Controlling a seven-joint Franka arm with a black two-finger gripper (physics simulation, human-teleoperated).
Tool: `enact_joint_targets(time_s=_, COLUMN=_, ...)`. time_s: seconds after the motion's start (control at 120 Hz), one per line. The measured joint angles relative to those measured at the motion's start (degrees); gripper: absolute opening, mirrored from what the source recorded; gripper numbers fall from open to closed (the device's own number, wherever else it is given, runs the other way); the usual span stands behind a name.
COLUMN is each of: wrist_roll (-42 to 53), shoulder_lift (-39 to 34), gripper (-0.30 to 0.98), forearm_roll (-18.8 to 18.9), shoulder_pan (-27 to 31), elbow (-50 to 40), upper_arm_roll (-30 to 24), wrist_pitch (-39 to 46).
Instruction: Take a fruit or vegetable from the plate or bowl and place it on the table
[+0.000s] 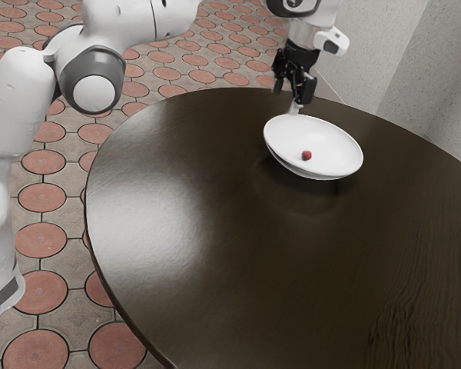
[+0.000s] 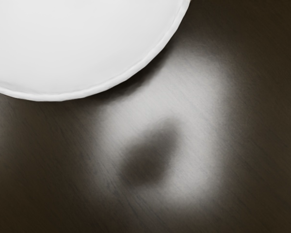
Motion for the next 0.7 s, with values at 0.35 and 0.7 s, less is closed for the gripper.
enact_joint_targets(time_s=0.35, wrist_roll=0.2, shoulder_lift=0.6, gripper=0.69, forearm_roll=-0.1, shoulder_pan=-1.0, elbow=3.5, upper_arm_roll=-1.9, wrist_pitch=6.2)
enact_joint_targets(time_s=0.7, wrist_roll=3.6, shoulder_lift=15.3, gripper=0.69, forearm_roll=-0.4, shoulder_pan=2.5, elbow=4.2, upper_arm_roll=-2.3, wrist_pitch=29.6)
